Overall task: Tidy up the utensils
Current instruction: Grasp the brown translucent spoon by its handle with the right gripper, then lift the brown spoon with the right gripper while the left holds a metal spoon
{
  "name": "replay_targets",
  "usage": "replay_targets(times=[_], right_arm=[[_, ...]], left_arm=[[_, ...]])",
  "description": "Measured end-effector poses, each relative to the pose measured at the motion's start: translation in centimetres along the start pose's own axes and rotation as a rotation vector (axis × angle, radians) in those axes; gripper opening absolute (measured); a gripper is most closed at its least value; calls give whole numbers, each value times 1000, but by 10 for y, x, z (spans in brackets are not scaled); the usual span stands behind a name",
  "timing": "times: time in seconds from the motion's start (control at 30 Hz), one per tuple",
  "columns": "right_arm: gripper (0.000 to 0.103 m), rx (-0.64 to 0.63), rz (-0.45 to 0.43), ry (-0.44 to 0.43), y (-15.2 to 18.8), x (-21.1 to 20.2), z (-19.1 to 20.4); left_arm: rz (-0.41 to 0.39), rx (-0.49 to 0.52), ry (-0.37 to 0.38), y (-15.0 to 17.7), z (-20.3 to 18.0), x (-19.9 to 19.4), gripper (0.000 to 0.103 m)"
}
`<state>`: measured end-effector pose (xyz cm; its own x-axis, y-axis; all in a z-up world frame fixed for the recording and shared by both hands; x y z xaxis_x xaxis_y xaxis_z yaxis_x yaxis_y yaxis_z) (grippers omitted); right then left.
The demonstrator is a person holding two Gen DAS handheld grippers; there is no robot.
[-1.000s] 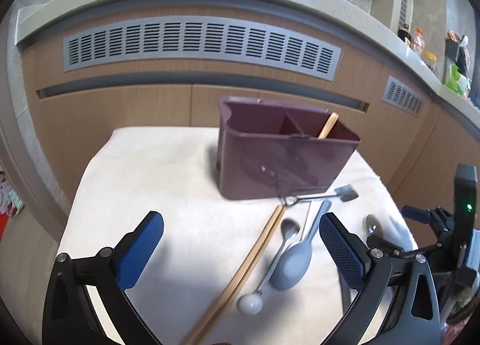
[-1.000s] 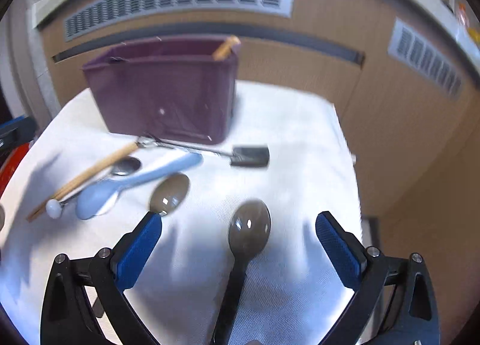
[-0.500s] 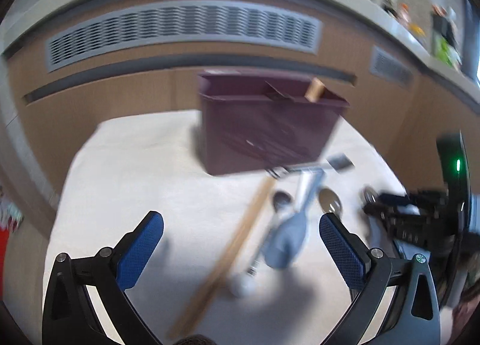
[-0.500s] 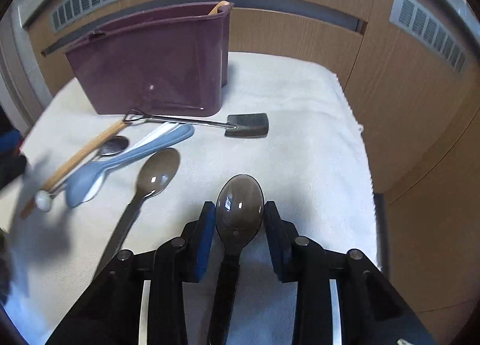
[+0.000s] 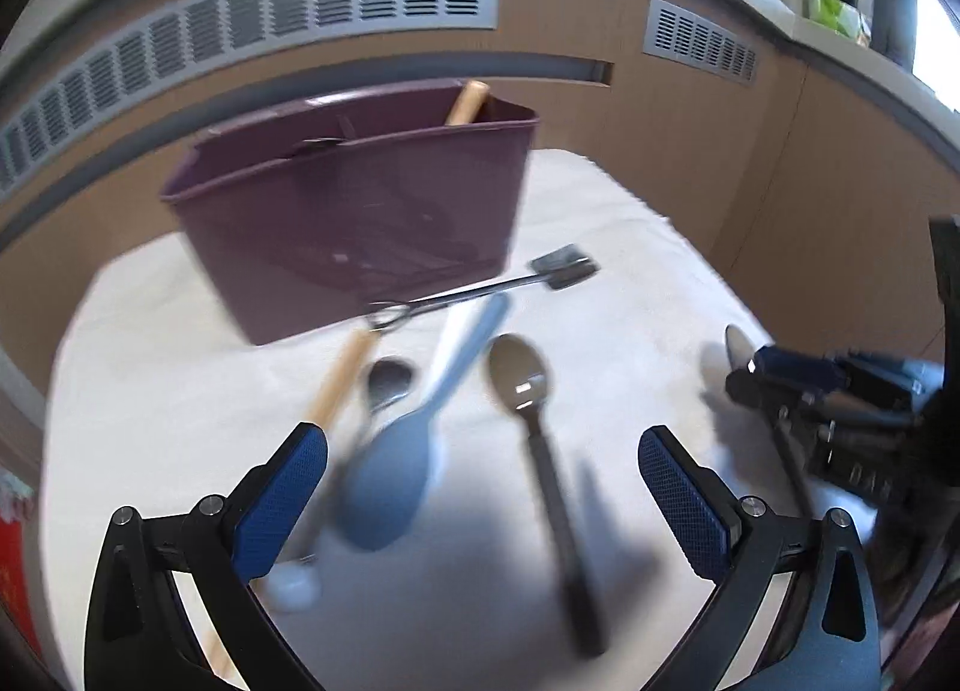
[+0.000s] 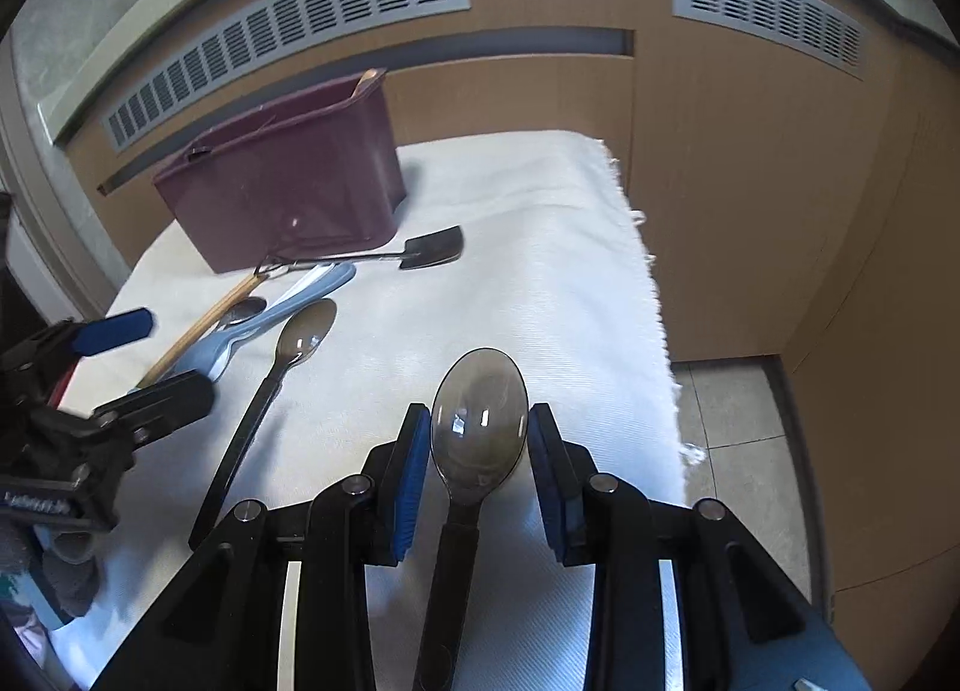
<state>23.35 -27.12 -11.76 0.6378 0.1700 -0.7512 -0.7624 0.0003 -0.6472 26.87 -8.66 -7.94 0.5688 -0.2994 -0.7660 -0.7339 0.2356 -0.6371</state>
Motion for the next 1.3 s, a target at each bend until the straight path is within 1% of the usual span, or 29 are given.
replay_targets(times=[0.03, 0.1, 0.13, 0.2, 0.23, 0.3, 0.37, 0.47, 0.53, 0.57, 0.6, 0.63, 0.73, 0.87, 0.93, 0.97, 1.07, 1.2, 1.3], right_arm=[[31, 6, -6, 0, 1, -3, -3], [31, 14, -12, -1, 3, -6, -9], [31, 20, -13, -5, 4, -7, -12], [31, 33, -14, -9, 5, -8, -16], [31, 50, 1, 4, 6, -8, -18], [31, 58, -4, -5, 6, -10, -19], [31, 60, -9, -8, 6, -12, -18], [31, 64, -15, -5, 5, -14, -17], [31, 65, -13, -2, 6, -16, -16], [31, 65, -11, -2, 6, -16, -16], [31, 62, -9, -1, 5, -16, -14], [31, 61, -9, -2, 5, -17, -13], [31, 50, -13, -20, 3, -20, -7], [31, 17, -14, -36, -1, -23, 11], [31, -1, -14, -43, -2, -24, 21], [31, -11, -15, -45, -3, -25, 26], [31, -43, -28, -56, -5, -32, 43], [31, -91, -61, -56, -5, -45, 65], [31, -123, -82, -57, -6, -58, 79]], left_arm=[[4, 2, 13, -3, -5, 2, 96], [5, 14, 28, -8, -14, 5, 64], [16, 15, 40, -11, -17, 8, 61], [46, 17, 54, -15, -22, 18, 60], [63, 20, 39, -16, -23, 24, 60], [90, 17, 8, -19, -24, 35, 59], [122, 11, 1, -22, -24, 46, 59], [177, 13, -3, -23, -27, 63, 46], [167, 44, -30, -22, -31, 68, 45], [161, 54, -33, -22, -32, 68, 42], [158, 57, -30, -22, -31, 68, 34], [154, 57, -33, -21, -29, 65, 32], [143, 31, -33, -12, -18, 54, 32], [94, -15, -9, 10, -1, 16, 32], [56, -38, 0, 19, 5, -5, 32], [25, -49, -4, 22, 11, -19, 32], [-55, -86, -41, 28, 23, -47, 32], [-144, -148, -18, 32, 37, -77, 32], [-188, -163, -1, 33, 41, -95, 31]])
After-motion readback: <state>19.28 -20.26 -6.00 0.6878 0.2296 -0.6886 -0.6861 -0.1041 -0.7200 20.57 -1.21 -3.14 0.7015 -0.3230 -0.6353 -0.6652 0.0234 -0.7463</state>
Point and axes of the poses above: each gripper's, at about its wrist camera, not at the fingertips, and x roughly the way its jaws point, z to its left, y to its underside, the point moved 4 cm from there along x, roughly the way its jaws point, and after that the axes turned 3 degrees about z, right-handed, at the moved point
